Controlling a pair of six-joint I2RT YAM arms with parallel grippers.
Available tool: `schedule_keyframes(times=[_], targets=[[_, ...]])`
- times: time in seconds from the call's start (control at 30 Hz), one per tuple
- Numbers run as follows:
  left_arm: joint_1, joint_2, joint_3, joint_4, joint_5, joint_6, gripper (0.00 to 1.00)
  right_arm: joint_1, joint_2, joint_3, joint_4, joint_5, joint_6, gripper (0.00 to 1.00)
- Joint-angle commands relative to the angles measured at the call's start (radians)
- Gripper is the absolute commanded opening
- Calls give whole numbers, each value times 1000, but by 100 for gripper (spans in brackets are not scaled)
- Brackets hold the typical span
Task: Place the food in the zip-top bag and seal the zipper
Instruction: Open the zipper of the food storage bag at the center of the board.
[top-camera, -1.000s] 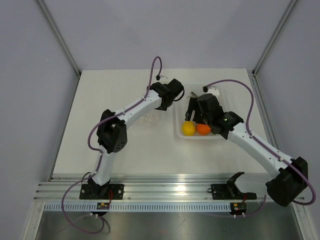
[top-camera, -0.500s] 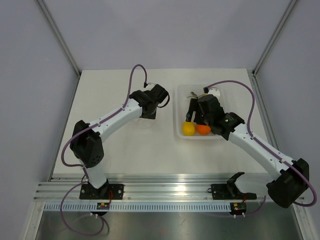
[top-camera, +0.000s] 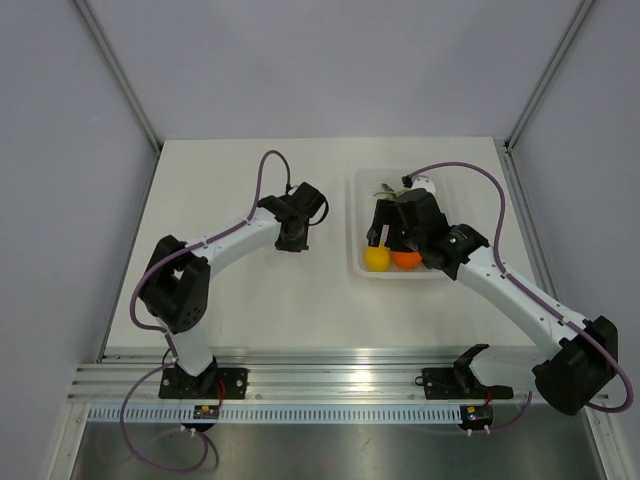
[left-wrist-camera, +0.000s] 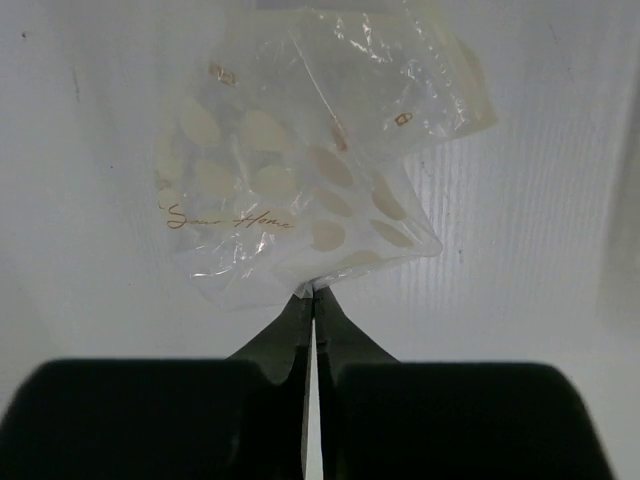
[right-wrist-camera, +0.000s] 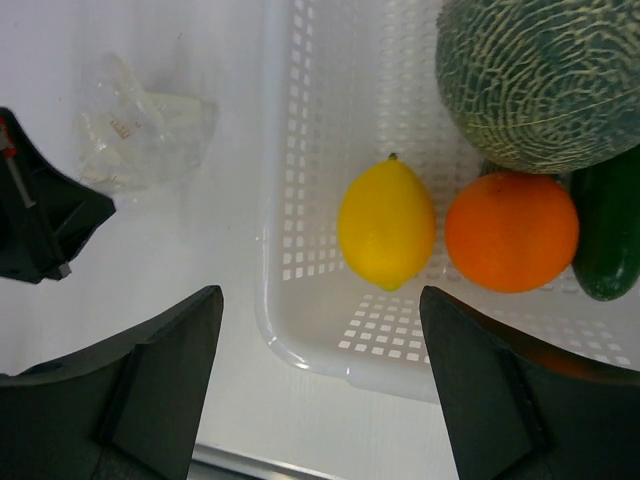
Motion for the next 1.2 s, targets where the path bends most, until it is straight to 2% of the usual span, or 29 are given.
schedule_keyframes(times=[0.0, 0.23, 0.4, 0.57, 0.8, 1.0, 1.17], targets=[[1, -63, -31, 91, 66, 30, 0, -7, 28, 56, 51, -138, -46, 87], [17, -184, -140, 196, 127, 108, 0, -6, 106, 128, 88, -280, -69, 88], [26, -374, -269, 308, 178, 218, 0, -6, 181, 190, 96, -392, -72, 88], [58, -523, -424, 411, 282, 235, 0, -6, 295, 256, 97, -476, -64, 87], [107, -637, -477, 421, 388, 244, 0, -9, 342, 268, 137, -531, -40, 87], [139, -742, -473, 382, 394, 264, 0, -52, 270, 175, 224, -473, 121, 83], [144, -869, -488, 404, 403, 275, 0, -81, 284, 173, 241, -525, 214, 83]])
